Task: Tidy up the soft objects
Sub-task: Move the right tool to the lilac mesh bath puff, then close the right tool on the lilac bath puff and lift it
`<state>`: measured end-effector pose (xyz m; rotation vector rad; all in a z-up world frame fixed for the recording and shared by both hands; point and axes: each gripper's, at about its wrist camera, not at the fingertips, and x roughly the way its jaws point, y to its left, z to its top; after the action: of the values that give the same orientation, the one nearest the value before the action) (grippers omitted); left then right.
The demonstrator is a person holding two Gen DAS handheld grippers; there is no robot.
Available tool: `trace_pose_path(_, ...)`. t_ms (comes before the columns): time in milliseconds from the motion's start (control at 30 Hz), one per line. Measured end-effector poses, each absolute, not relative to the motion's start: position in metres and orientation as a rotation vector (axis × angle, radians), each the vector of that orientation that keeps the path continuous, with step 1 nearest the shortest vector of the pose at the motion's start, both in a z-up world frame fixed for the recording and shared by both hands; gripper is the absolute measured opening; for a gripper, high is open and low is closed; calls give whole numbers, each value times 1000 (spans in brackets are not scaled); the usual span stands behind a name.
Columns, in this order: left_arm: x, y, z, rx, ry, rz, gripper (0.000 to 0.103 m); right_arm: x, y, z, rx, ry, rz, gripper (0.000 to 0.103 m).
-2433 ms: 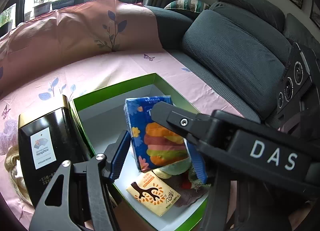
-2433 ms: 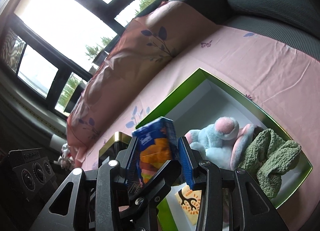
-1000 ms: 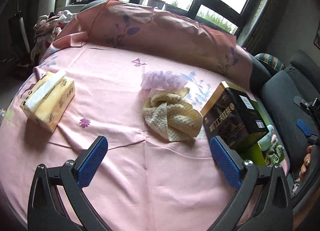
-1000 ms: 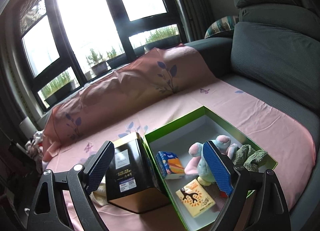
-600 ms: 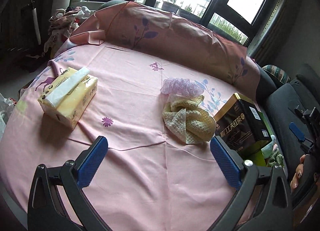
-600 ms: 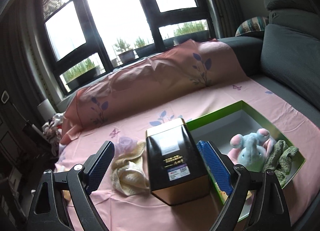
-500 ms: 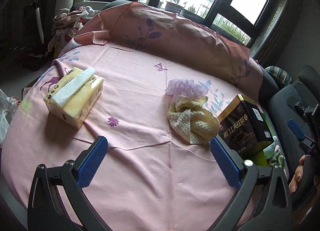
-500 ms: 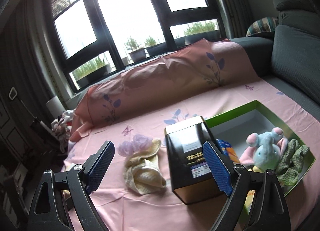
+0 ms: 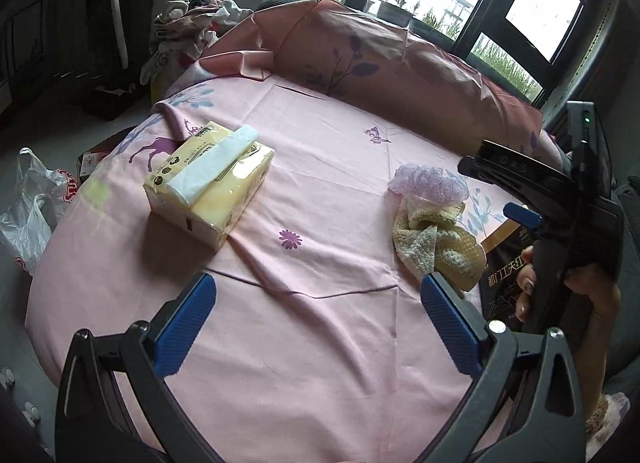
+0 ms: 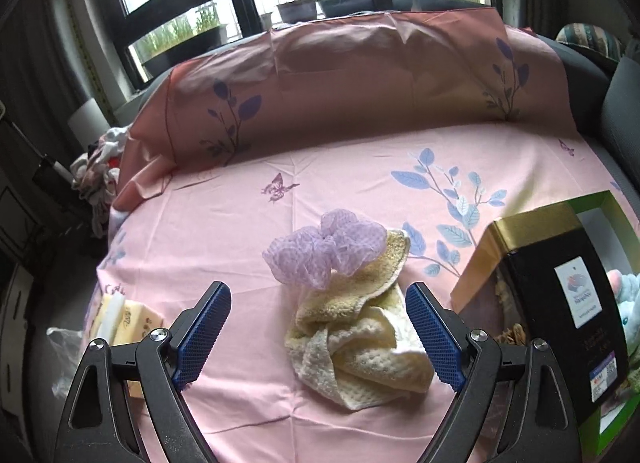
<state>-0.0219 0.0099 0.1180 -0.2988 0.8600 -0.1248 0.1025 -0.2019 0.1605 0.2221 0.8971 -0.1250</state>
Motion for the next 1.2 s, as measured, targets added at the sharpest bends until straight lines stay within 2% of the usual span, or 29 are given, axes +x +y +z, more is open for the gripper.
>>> trace_pose_path(167,-20,8,121,-278,846,-136,102,149,-186,125,86,967,-243,90)
trace_pose_path(200,-19,8,121,-280,849,-136,102,154,-184,118,64,985,-253,85)
trace_pose_path(233,-18,8,120,-285,855,-137,102,159,-181,111,35,996,-259,76)
trace_pose_path(267,-16,9,119,-288,863,-139,102,162,-178,105,-5,1006,-262,70)
trace_pose_path(300,-16,9,119,-291,869,-142,102,164,-175,99,-53,1012,-271,58)
trace_pose_path(333,-15,8,119,-294,867,-148,102,165,-172,94,-100,1015,-285,41)
trace_pose_path(367,-16,9,119,-300,860,-148,102,164,-172,91,-129,1017,-296,31)
trace_pose_path(400,-16,9,120,-305,851,-143,102,161,-173,89,-125,1012,-295,16)
trace_pose_path(433,-17,9,121,-307,841,-143,102,157,-176,91,-96,1001,-279,12)
trace_pose_path(667,-20,12,124,-265,811,-115,102,106,-180,155,-9,859,-152,11)
trace_pose_path(800,-19,23,122,-300,819,-100,102,55,-180,179,70,888,22,11)
trace_pose_path(867,-19,28,120,-320,835,-94,102,29,-176,176,87,944,116,11)
trace_pose_path(1033,-18,33,113,-356,884,-107,102,-11,-170,128,148,1138,249,11)
trace_pose_path(1133,-15,34,103,-397,944,-120,102,-19,-158,101,58,1253,289,11)
trace_pose_path(1200,-14,34,96,-408,981,-115,102,-22,-156,100,32,1263,301,11)
